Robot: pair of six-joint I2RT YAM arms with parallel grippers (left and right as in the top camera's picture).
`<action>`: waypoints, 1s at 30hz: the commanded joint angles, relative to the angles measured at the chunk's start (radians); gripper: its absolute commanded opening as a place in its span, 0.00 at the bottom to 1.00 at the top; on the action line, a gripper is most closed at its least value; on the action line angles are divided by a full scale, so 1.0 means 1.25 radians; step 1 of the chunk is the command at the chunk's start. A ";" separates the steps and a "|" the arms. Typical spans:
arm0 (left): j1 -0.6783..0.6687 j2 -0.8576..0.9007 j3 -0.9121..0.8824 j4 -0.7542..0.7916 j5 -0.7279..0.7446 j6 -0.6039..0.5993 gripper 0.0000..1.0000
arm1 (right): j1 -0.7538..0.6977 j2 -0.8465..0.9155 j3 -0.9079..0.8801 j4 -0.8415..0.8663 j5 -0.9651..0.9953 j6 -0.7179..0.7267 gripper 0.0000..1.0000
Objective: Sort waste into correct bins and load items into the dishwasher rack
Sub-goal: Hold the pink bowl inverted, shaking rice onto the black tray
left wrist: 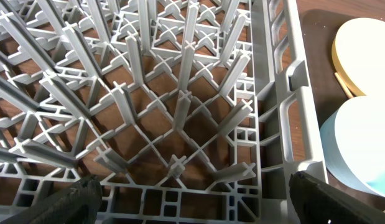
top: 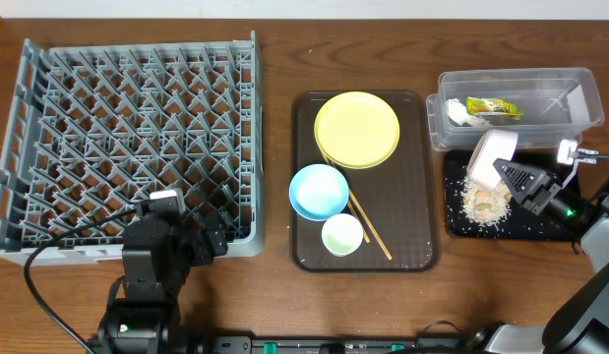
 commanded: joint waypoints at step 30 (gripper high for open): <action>0.003 0.000 0.015 0.003 0.001 0.008 0.98 | -0.018 0.006 -0.002 -0.012 0.144 0.196 0.01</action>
